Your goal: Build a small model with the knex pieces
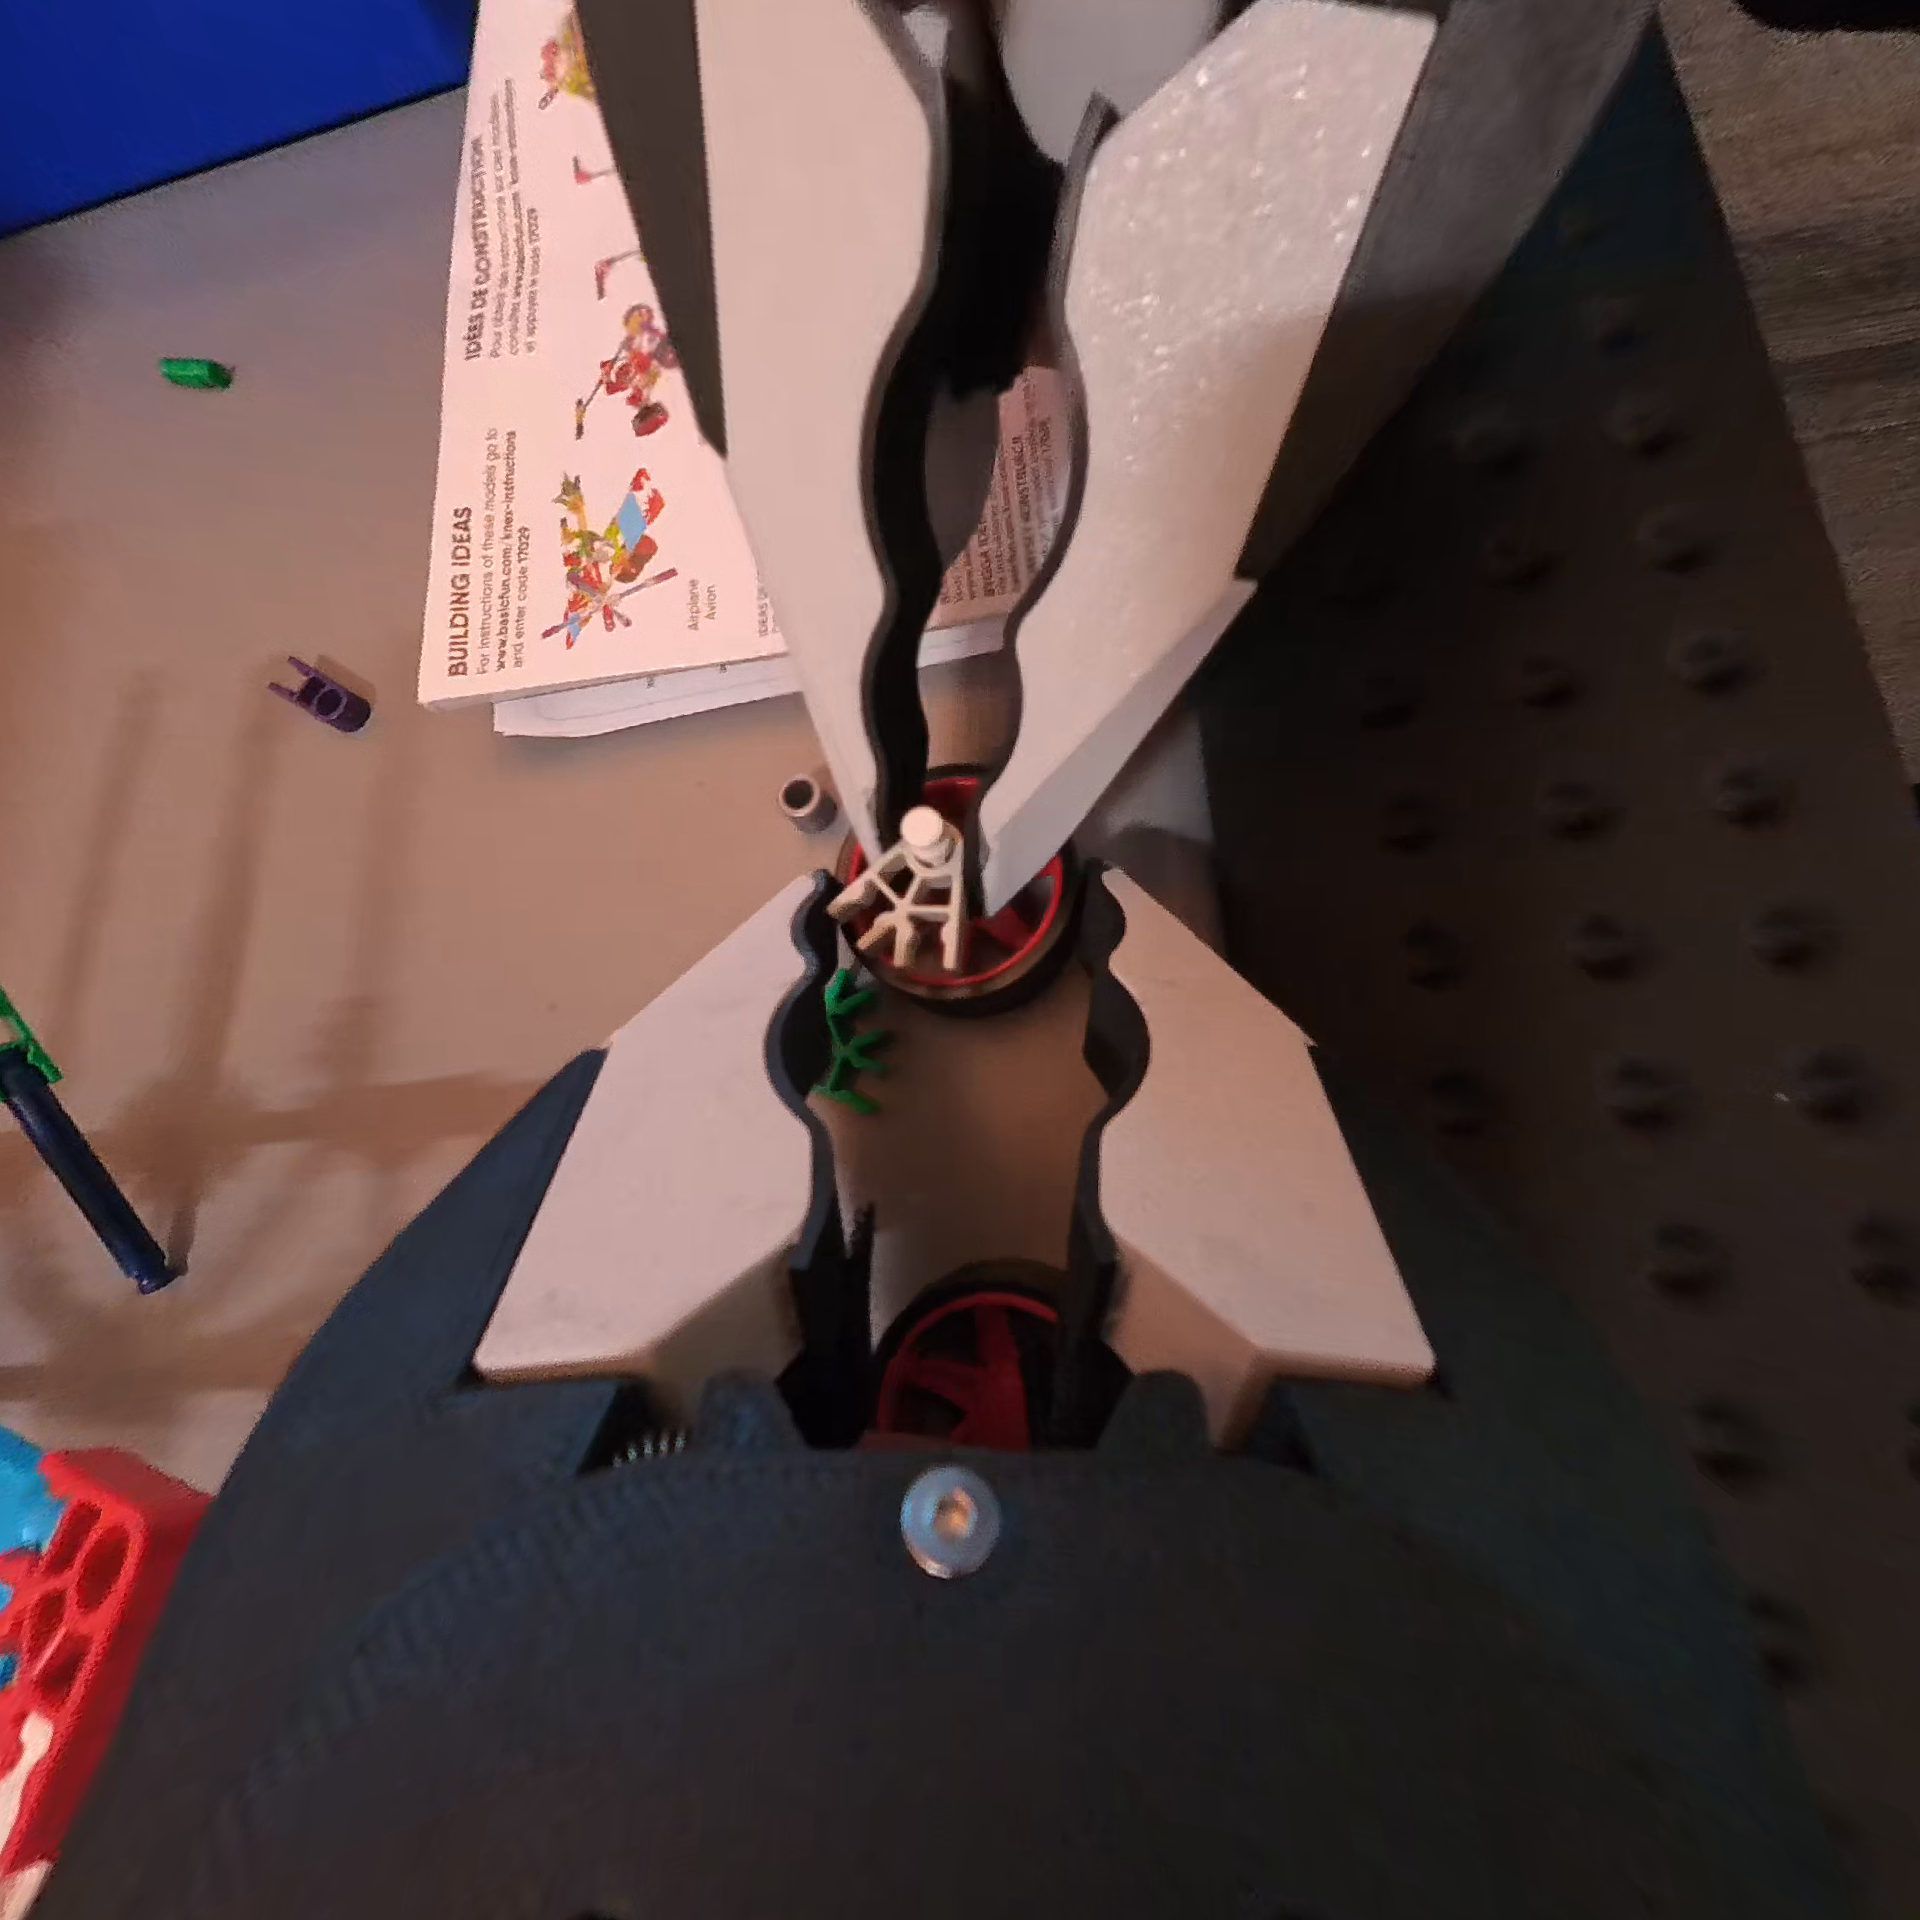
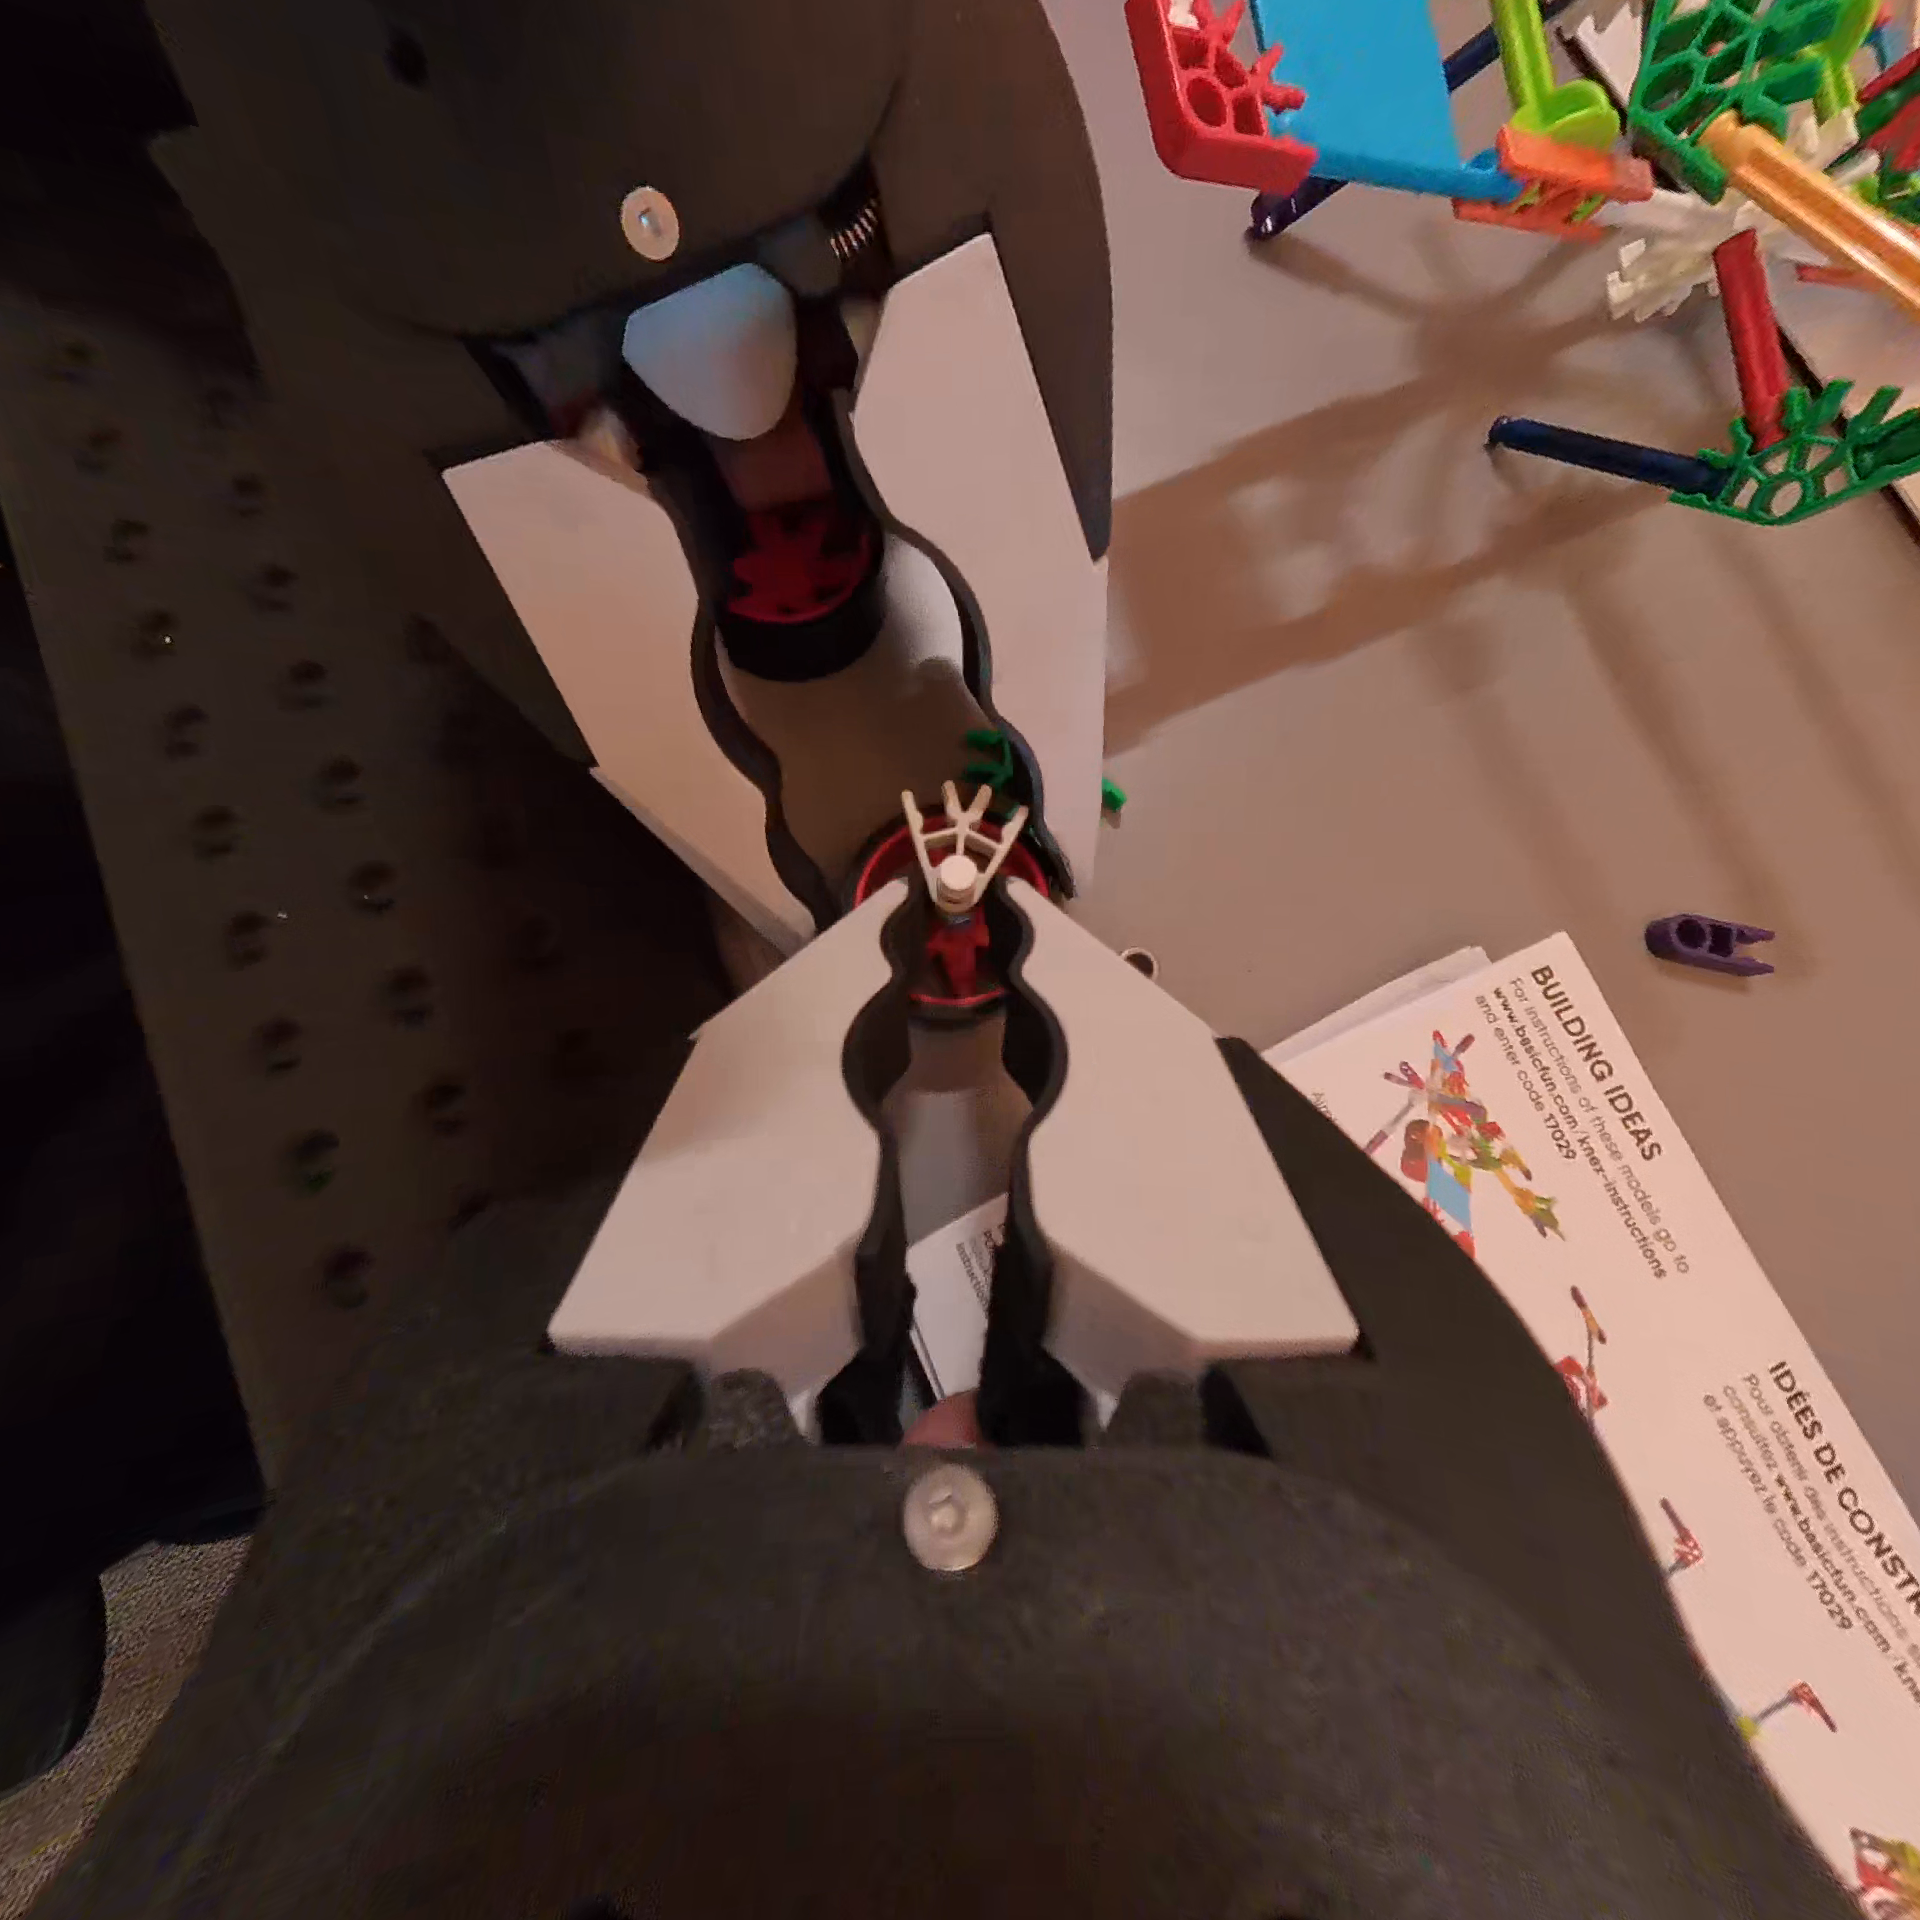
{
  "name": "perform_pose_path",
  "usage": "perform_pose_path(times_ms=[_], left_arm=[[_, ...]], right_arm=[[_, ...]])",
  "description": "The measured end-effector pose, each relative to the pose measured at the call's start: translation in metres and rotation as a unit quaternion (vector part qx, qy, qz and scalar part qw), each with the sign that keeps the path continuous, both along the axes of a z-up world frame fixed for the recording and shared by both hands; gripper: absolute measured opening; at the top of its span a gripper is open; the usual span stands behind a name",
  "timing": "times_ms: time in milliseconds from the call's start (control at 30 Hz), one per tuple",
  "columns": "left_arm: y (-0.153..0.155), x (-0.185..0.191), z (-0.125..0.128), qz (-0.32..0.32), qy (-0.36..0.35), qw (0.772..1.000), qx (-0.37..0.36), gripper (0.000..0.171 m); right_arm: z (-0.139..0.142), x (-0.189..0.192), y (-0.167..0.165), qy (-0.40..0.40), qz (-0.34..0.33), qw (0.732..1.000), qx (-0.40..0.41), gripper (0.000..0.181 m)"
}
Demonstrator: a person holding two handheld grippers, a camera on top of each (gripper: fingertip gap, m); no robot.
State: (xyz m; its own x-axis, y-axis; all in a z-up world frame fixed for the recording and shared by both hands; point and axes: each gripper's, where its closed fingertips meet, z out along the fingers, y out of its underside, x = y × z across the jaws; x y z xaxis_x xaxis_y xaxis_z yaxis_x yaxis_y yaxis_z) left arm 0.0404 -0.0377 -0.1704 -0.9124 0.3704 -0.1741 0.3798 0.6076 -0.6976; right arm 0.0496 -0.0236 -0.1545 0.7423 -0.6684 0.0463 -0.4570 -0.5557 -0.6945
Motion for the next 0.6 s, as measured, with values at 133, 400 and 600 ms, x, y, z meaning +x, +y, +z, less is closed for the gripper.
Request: perform_pose_path(times_ms=[133, 400, 600], left_arm=[[0.000, -0.001, 0.000, -0.003, 0.002, 1.000, 0.000, 0.044], [0.001, -0.001, 0.000, -0.001, 0.001, 1.000, 0.002, 0.044], [0.007, 0.002, 0.000, 0.001, 0.005, 1.000, 0.010, 0.044]], right_arm=[[0.010, -0.001, 0.000, -0.003, -0.002, 0.999, 0.038, 0.007], [0.029, 0.016, -0.013, -0.016, -0.029, 0.996, 0.085, 0.007], [0.009, 0.025, -0.027, 0.006, -0.043, 0.998, 0.044, 0.008]])
